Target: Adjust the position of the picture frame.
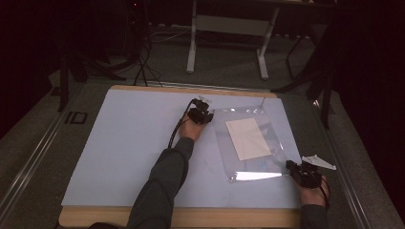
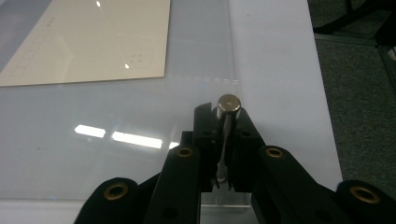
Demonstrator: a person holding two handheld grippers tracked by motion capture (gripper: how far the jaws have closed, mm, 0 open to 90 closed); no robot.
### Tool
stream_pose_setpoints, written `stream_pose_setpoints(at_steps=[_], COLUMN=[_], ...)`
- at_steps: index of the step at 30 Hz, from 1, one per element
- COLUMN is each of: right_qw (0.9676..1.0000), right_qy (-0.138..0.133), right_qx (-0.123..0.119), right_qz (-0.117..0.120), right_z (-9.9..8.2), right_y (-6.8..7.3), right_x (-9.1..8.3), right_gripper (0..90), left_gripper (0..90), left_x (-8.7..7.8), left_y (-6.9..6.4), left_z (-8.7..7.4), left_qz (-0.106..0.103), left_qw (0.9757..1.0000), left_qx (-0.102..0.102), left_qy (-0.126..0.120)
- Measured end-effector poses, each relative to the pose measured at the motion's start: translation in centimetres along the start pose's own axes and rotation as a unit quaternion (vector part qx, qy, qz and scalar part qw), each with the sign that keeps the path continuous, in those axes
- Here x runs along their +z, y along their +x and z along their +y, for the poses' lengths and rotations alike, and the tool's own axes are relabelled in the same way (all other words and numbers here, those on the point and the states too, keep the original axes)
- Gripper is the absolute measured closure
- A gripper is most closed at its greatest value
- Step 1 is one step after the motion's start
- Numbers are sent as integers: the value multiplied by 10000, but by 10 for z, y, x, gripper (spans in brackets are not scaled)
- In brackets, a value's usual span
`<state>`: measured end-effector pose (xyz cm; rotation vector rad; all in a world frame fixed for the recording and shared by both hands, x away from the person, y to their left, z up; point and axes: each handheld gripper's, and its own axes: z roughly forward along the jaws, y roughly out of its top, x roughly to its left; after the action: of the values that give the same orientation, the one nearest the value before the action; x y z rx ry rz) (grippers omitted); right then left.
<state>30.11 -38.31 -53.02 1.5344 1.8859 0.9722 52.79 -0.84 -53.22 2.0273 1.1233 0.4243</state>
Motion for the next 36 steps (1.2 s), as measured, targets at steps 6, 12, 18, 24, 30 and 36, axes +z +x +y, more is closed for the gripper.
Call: stream_pose_setpoints(at_steps=[6,12,18,24,30,36], right_qw=[9999,9998,9998,9998,9999,10000], right_qy=[-76,-84,-87,-76,-36,45], right_qx=[133,168,179,183,138,21], right_qz=[62,29,-11,-8,-25,-80], right_z=[-2,-3,-3,-3,-1,9], right_y=[-1,0,1,1,1,10], right_x=[1,0,0,0,3,14], right_gripper=[831,831,832,832,836,844], left_gripper=[700,784,838,846,850,851], left_x=[18,27,25,18,-1,-41], left_y=[-6,-12,-13,-8,-5,14], left_z=[21,29,29,27,10,-26], left_qz=[22,379,474,350,386,333], left_qw=[9999,9991,9984,9983,9976,9983], left_qx=[-81,25,122,167,401,363], left_qy=[-101,193,295,443,405,327])
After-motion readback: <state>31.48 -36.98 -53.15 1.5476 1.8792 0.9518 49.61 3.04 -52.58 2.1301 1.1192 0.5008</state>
